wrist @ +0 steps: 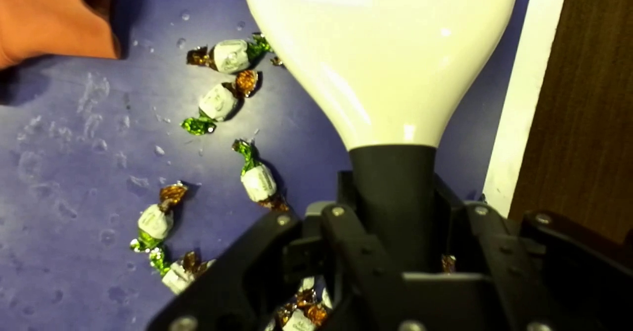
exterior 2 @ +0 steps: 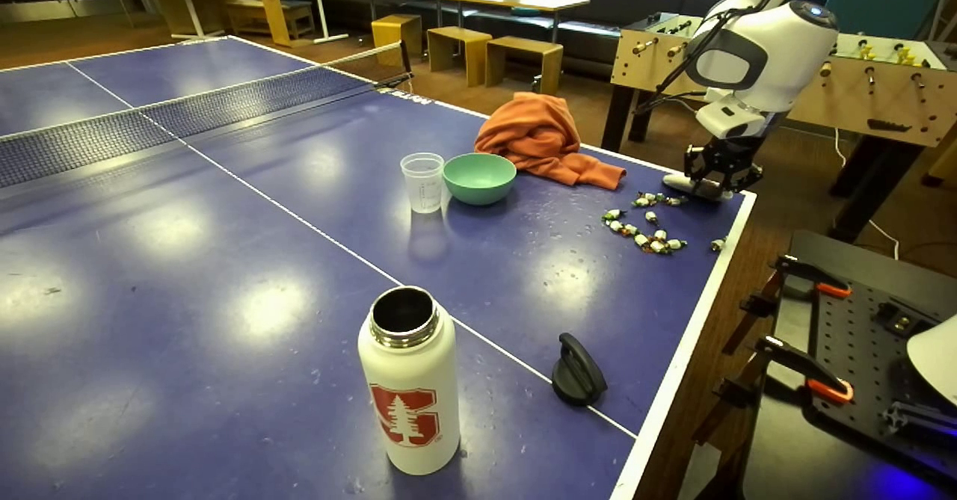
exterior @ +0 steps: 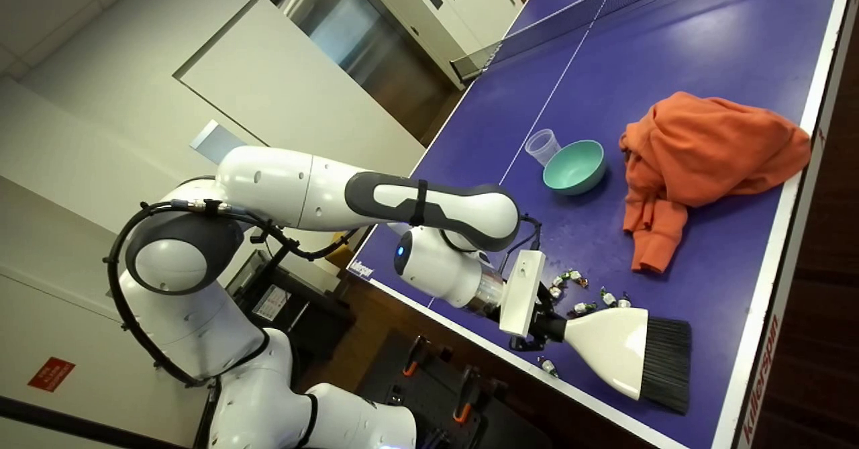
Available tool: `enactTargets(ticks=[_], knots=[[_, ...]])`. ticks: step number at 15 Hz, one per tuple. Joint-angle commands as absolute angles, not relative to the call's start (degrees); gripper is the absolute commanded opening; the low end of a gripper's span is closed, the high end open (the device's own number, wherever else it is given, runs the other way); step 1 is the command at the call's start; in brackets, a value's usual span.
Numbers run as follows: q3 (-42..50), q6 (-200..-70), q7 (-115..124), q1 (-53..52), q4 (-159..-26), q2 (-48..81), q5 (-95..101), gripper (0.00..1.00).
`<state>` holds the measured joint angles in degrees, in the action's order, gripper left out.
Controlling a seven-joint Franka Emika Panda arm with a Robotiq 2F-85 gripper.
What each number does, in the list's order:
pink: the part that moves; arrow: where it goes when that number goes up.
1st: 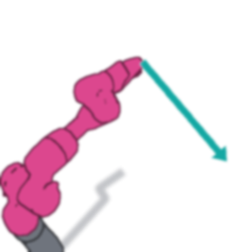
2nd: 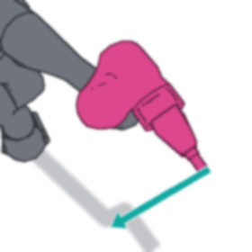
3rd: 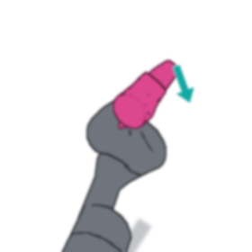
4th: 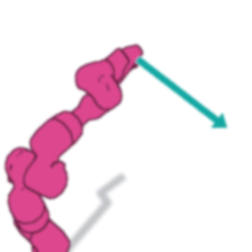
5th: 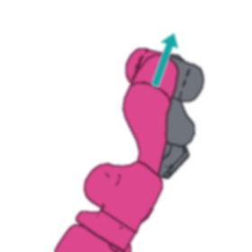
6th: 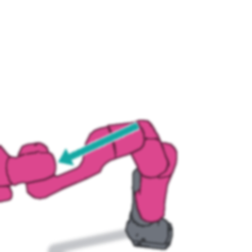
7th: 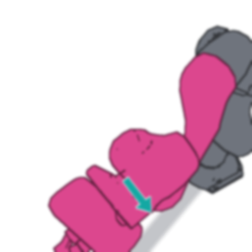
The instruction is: Sweep the candy to the left using the white and black brush
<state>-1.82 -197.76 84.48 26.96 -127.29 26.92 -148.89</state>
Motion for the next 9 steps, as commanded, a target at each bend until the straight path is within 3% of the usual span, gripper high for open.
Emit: enactTargets(ticks=[1, 9], knots=[[-2.55, -198.24, 85.34, 25.81, -128.80, 25.17, -148.90, 0.12], [-6.67, -198.10, 86.47, 27.00, -128.81, 24.30, -148.91, 0.12]])
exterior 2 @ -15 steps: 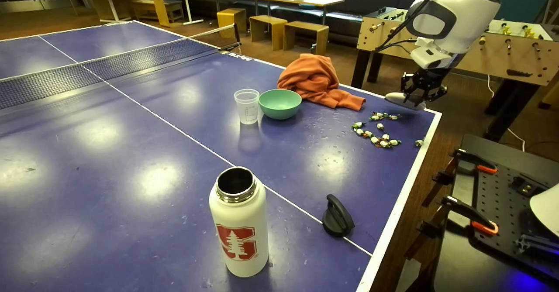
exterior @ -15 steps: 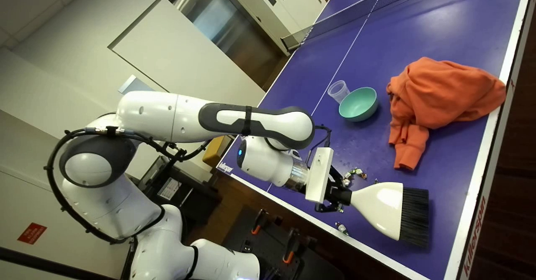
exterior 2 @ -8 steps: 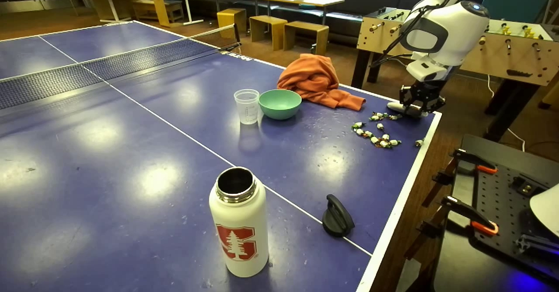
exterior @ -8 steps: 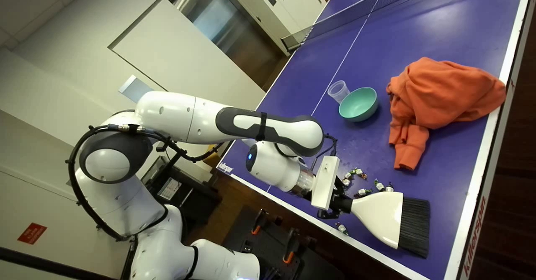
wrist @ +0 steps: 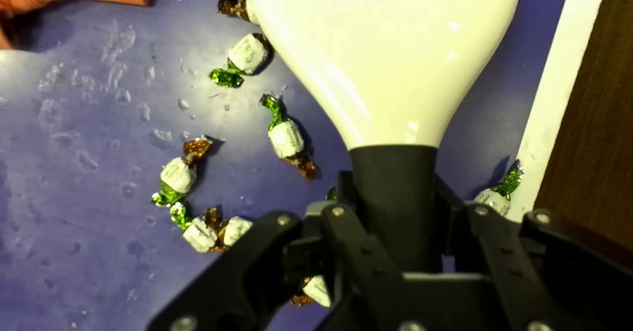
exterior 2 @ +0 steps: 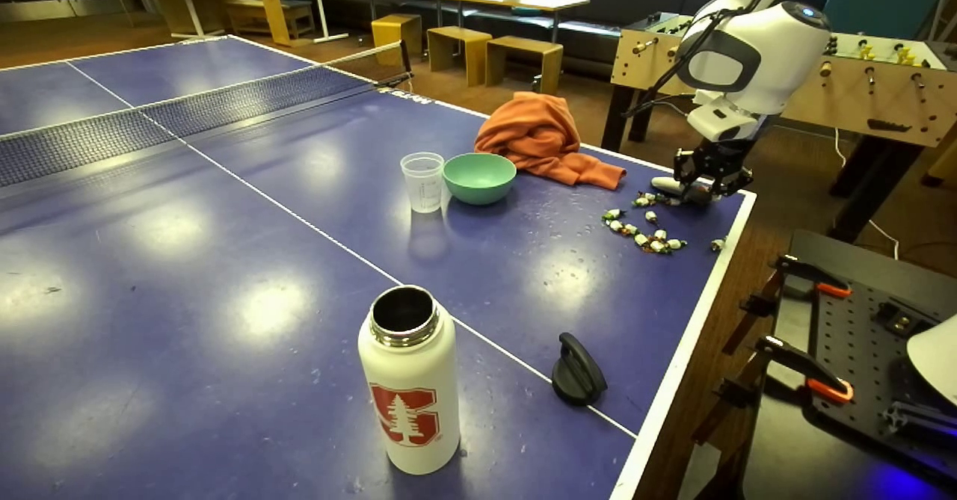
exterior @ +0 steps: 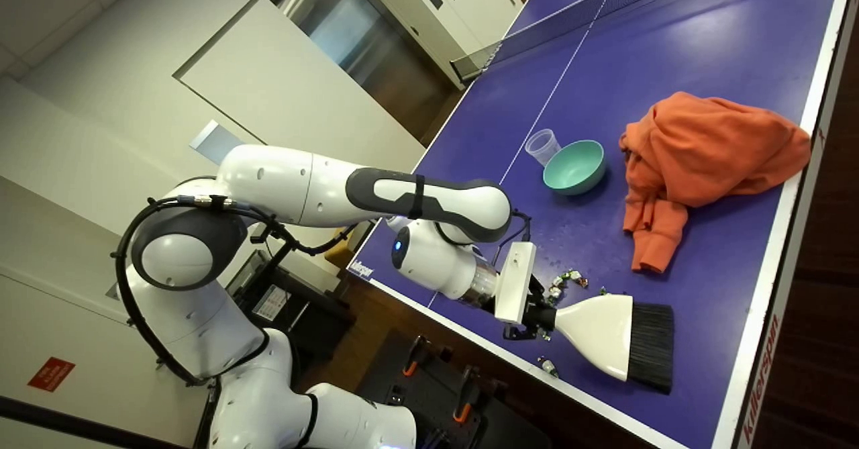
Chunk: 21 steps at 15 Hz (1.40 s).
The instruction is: Sweep the candy to the left using the white and black brush
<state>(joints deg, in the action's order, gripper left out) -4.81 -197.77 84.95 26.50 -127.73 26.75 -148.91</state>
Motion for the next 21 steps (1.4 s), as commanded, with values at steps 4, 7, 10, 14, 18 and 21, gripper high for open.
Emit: enactTargets(ticks=[4, 7, 10, 14, 18, 21], knots=[[-7.87, -198.09, 86.64, 26.65, -128.73, 24.18, -148.92, 0.12], [-9.19, -198.12, 86.48, 27.02, -128.83, 24.00, -148.92, 0.12], [-12.14, -198.11, 86.48, 28.74, -129.30, 23.94, -148.93, 0.12], [-19.34, -198.01, 87.73, 33.66, -130.33, 24.20, -148.95, 0.12], [-24.05, -198.02, 89.57, 36.04, -131.58, 24.57, -148.95, 0.12], [-26.75, -198.03, 90.69, 36.70, -132.65, 24.52, -148.96, 0.12]])
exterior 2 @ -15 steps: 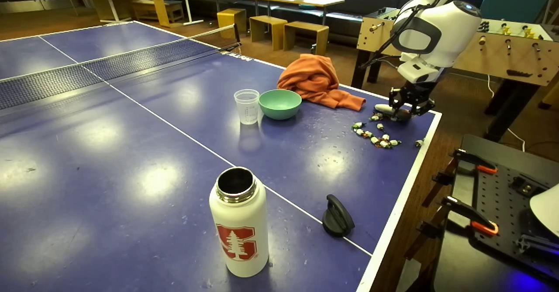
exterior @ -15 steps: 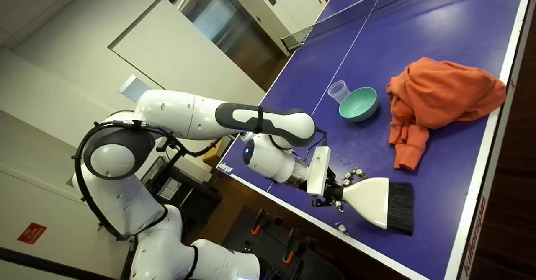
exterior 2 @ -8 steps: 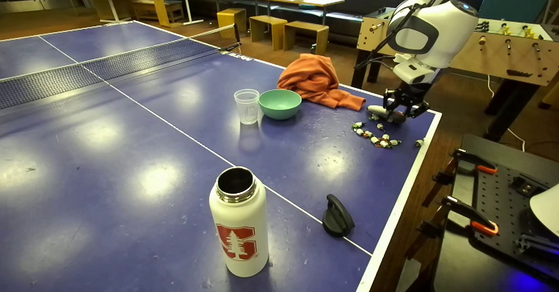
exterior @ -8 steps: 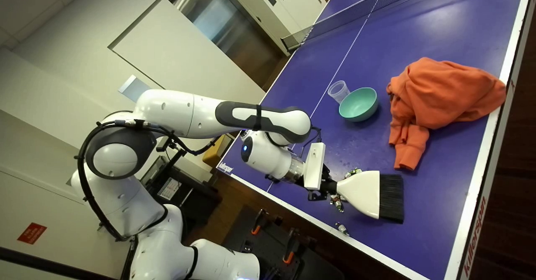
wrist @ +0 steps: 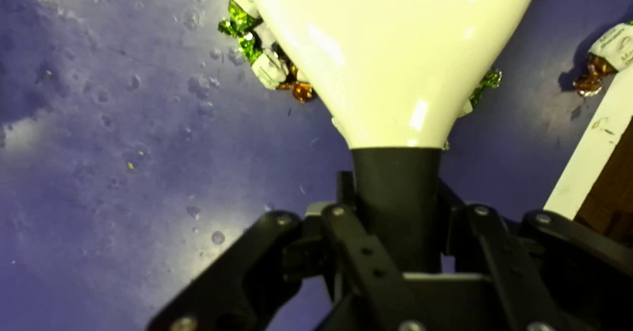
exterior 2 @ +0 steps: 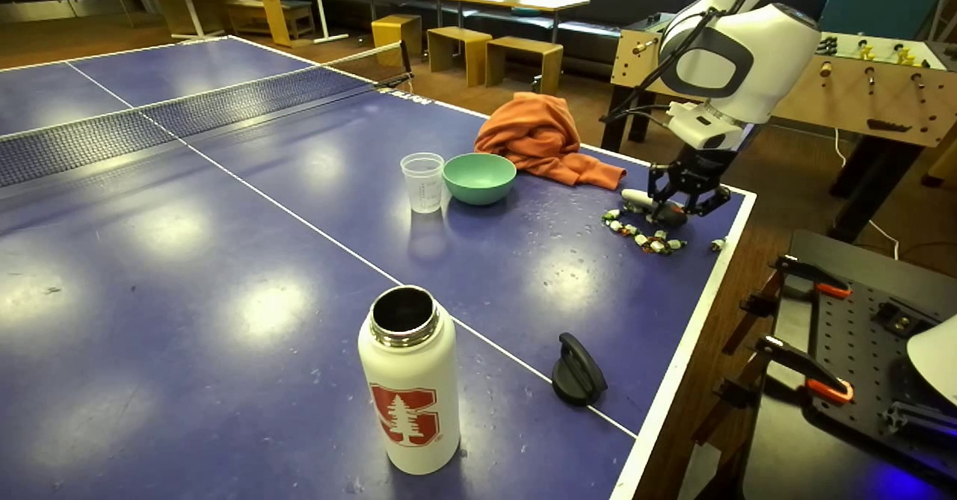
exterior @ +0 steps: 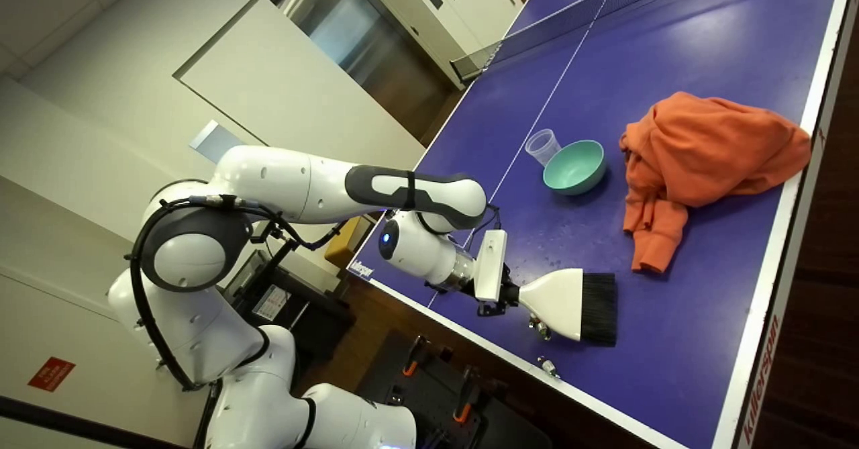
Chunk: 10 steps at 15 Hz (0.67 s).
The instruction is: Sweep the candy to the left using the white and black brush
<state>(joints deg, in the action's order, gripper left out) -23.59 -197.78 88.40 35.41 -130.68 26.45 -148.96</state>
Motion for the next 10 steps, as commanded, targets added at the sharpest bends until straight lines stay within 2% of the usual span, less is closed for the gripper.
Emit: enactTargets(ticks=[1, 10], knots=[[-27.38, -198.03, 91.12, 36.52, -133.00, 24.40, -148.96, 0.12], [-33.79, -198.01, 94.48, 34.84, -135.14, 23.58, -148.97, 0.12]])
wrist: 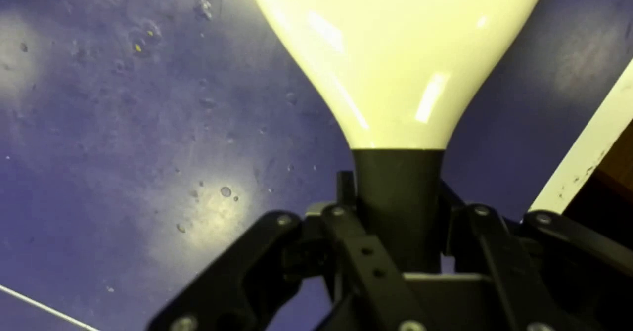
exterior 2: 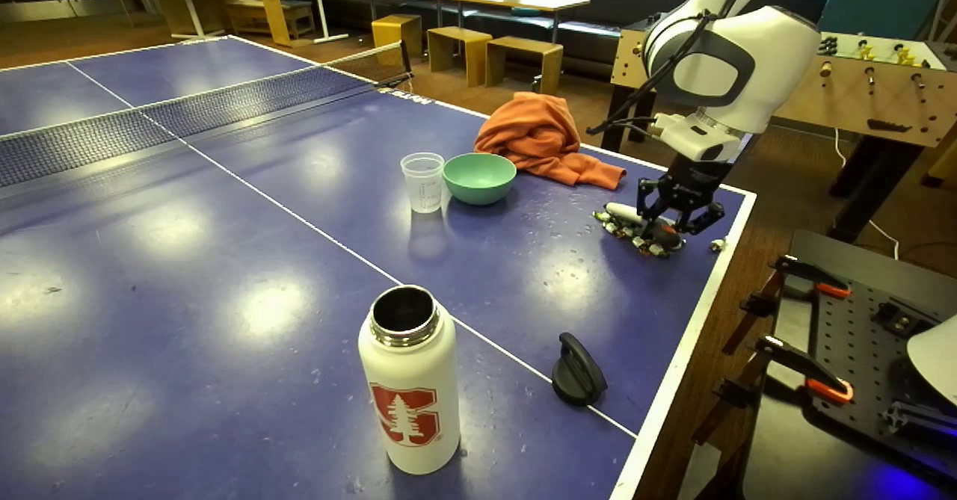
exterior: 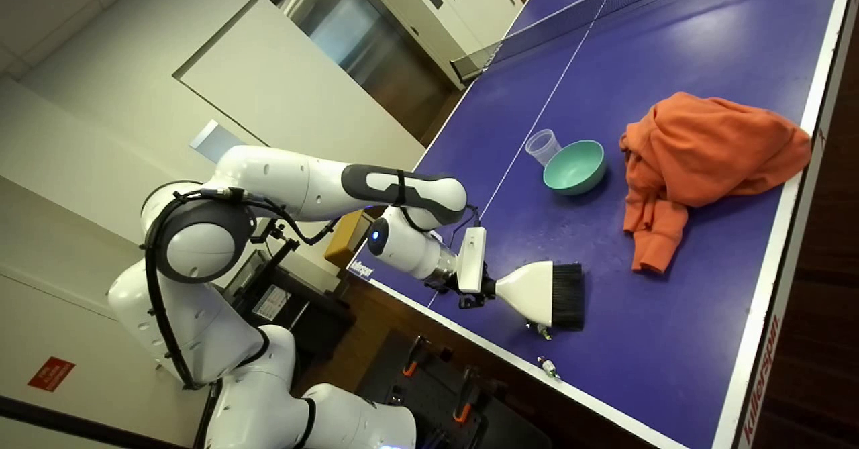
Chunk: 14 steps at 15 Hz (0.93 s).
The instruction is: Sweep the candy to the left using the white and black brush
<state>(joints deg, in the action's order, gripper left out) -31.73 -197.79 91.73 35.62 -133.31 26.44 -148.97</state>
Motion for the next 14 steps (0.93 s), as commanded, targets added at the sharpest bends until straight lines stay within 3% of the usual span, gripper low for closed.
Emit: enactTargets(ticks=[1, 6, 14], knots=[[-34.06, -198.01, 95.00, 34.36, -135.35, 23.42, -148.97, 0.12], [-27.29, -197.79, 100.08, 25.95, -138.13, 18.93, -148.96, 0.12], [2.16, -197.82, 103.88, 4.26, -142.93, 8.91, -147.44, 0.12]])
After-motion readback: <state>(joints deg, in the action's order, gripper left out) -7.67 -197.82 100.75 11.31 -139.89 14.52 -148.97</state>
